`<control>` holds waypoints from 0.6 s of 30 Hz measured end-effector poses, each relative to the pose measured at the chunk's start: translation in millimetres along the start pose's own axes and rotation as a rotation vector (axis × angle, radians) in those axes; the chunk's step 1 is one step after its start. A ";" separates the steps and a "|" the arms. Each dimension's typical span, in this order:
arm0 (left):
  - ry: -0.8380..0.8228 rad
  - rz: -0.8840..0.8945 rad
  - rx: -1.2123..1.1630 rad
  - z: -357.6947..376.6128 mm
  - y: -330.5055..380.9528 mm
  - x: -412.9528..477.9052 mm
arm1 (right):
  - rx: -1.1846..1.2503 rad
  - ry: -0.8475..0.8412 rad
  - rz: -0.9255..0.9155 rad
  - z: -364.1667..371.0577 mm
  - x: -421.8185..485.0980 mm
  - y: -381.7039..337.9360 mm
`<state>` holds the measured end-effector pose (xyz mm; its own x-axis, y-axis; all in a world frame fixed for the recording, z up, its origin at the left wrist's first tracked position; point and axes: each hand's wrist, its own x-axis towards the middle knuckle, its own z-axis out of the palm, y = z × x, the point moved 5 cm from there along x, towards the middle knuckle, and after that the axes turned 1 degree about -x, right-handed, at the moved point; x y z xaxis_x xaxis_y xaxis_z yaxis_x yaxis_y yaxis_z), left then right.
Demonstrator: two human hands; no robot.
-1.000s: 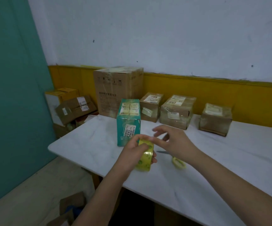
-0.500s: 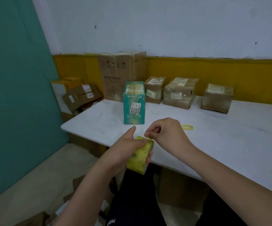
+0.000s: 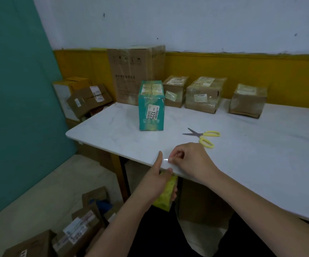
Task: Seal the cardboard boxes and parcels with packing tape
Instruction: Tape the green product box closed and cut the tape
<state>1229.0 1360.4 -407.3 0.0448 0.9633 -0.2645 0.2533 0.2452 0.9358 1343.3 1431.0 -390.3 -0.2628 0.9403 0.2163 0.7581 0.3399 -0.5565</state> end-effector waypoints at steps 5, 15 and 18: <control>0.122 0.029 0.053 -0.3 -15.5 16.3 | -0.156 0.008 -0.056 4.7 -0.7 0.0; 0.544 0.223 0.892 -25.9 -14.2 31.9 | -0.403 0.063 -0.006 -7.8 6.6 37.4; 0.399 0.184 0.947 -28.9 -9.9 59.2 | -0.301 -0.052 -0.059 0.8 4.3 39.4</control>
<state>1201.2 1418.1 -425.5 -0.1194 0.9854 0.1211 0.9369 0.0715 0.3423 1371.5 1448.5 -411.9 -0.3358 0.9214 0.1955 0.8813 0.3806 -0.2799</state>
